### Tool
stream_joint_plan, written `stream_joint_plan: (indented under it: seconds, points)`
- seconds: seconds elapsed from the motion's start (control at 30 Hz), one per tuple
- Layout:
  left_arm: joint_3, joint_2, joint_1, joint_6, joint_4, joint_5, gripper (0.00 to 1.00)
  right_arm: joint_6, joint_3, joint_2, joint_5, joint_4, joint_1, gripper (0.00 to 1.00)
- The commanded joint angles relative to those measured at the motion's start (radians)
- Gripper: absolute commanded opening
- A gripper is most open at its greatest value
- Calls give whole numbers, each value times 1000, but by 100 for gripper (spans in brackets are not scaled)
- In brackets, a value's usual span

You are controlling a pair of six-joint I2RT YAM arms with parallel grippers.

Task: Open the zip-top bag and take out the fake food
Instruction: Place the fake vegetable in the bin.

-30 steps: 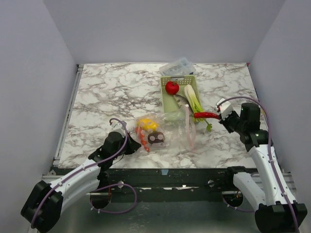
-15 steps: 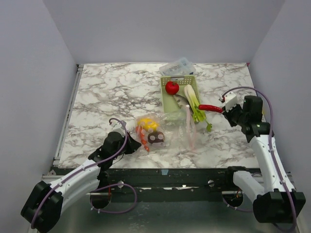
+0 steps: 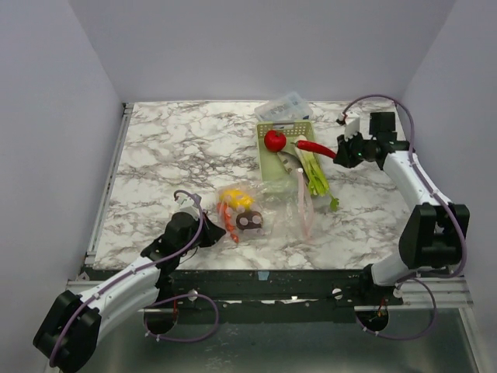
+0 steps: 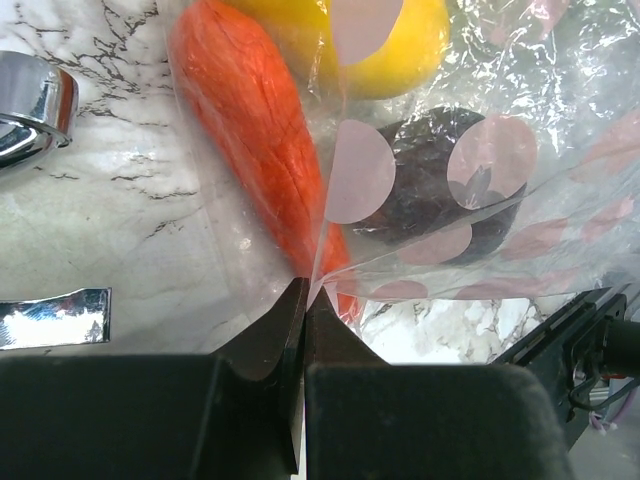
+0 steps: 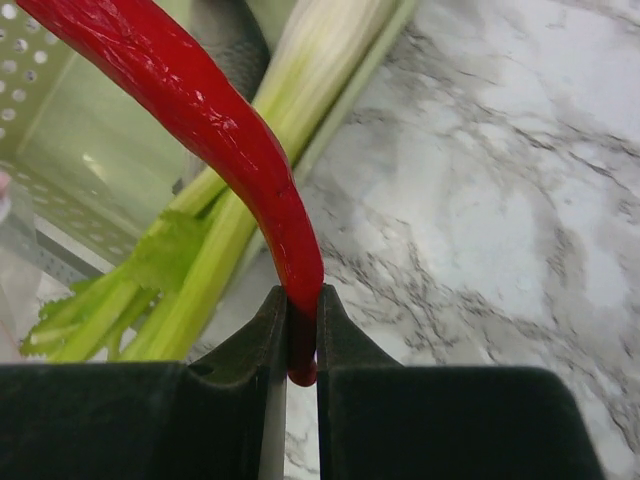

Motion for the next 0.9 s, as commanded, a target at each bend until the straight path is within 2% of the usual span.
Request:
stream_joint_plan:
  seconds: [0.0,0.23,0.6,0.87]
  points:
    - [-20,-8,8,8,36,10,0,69,89,152,-83,-44,82,4]
    - [-22,-53,8,14,6,8,0,185,168,308,-227,-55,105,4]
    - [-33,-60,8,11,21,21,0,326,303,448,-294,-79,116,4]
    - [-57,-66,9,-7,50,22,0,377,348,522,-275,-93,148,6]
